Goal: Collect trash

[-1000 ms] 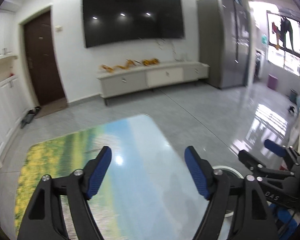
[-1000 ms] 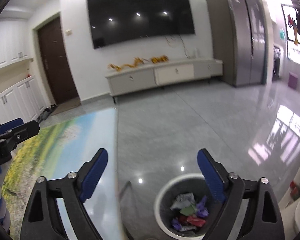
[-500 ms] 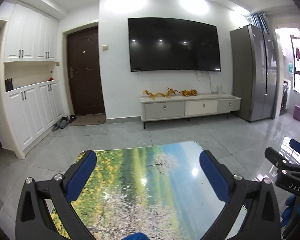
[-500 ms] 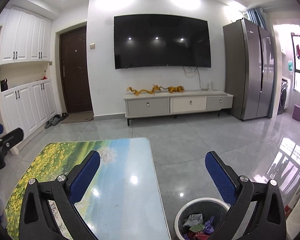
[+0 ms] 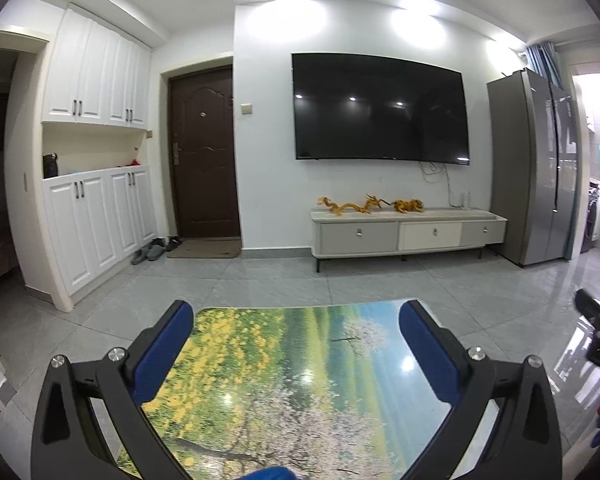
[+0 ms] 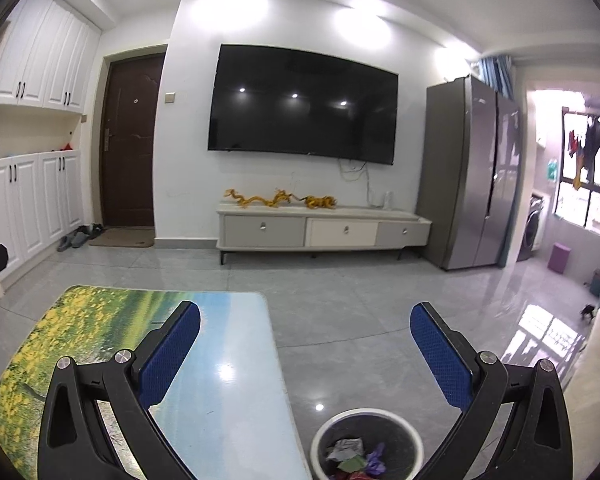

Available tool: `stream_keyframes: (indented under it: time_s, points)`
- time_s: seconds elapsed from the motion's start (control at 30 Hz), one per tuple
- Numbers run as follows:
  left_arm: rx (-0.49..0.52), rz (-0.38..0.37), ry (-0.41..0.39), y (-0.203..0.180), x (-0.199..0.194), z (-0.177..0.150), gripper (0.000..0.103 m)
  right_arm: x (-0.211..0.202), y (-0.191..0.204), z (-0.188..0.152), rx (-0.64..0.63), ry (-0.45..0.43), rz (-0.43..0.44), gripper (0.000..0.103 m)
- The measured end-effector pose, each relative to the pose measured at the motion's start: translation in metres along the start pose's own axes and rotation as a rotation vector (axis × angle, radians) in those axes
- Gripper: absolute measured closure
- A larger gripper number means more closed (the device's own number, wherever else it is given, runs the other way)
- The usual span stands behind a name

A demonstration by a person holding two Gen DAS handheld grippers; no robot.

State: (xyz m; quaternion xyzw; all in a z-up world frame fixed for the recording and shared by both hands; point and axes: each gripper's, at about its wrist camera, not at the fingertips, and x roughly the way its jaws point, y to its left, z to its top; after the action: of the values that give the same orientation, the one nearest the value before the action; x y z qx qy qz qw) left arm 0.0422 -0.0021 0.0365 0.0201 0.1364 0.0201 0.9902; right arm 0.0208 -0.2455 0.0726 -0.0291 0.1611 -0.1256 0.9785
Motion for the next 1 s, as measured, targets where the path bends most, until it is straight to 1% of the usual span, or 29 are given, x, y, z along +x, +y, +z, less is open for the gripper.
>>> stream_keyframes:
  time_s: [0.2,0.3,0.77,1.0]
  points:
    - [-0.010,0.039,-0.020,0.012,-0.005,-0.001,0.000,-0.010,-0.006,0.005,0.003,-0.019,-0.029,0.000]
    - [-0.013,0.046,-0.028,0.013,-0.008,-0.001,0.000,-0.015,-0.008,0.005,0.003,-0.028,-0.042,0.000]
    - [0.008,0.037,-0.012,0.006,-0.003,-0.004,0.000,-0.017,-0.013,0.007,0.006,-0.042,-0.096,0.000]
    - [0.014,0.025,-0.005,0.001,0.000,-0.004,0.000,-0.013,-0.012,0.004,0.006,-0.040,-0.109,0.000]
